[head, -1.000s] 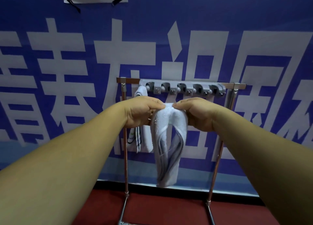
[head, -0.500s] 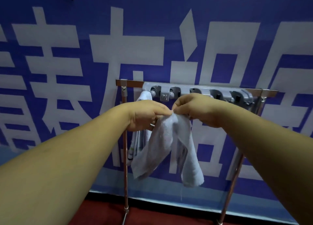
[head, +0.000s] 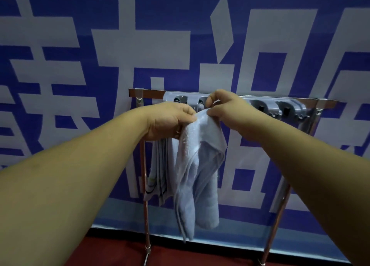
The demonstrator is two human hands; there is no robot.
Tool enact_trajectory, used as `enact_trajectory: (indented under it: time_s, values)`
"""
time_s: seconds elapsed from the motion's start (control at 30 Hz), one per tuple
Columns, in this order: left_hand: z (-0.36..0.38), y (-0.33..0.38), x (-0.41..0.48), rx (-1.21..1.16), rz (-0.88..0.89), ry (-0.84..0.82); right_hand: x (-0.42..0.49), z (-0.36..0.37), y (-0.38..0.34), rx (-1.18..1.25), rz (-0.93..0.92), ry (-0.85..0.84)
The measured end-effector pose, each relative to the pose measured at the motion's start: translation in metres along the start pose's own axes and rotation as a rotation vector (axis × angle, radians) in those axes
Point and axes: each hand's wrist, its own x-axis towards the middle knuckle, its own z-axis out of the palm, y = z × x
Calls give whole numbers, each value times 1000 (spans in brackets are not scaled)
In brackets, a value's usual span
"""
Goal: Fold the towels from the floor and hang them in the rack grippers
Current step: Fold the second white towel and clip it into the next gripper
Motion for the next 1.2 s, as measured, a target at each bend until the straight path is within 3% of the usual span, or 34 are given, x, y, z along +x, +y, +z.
enact_trajectory:
  time_s: [0.37, 0.5, 0.67, 0.83, 1.0, 1.13, 1.2]
  values:
    - [-31, 39, 33, 104, 145, 317, 36, -18, -32, -105, -130, 143]
    - [-37, 33, 48, 378, 79, 464, 50, -8, -33, -275, -87, 83]
    - [-32, 19, 63, 715, 24, 464, 69, 13, -18, -539, -16, 46]
    - [-31, 3, 76, 912, 58, 573, 81, 26, 0, -786, -75, 110]
    - [-32, -4, 65, 958, 164, 678, 71, 32, 13, -888, -160, 120]
    - [-18, -20, 34, 1007, 317, 643, 41, 36, 19, -948, -272, 197]
    - [-6, -32, 23, 1151, 353, 617, 23, 42, 22, -944, -289, 149]
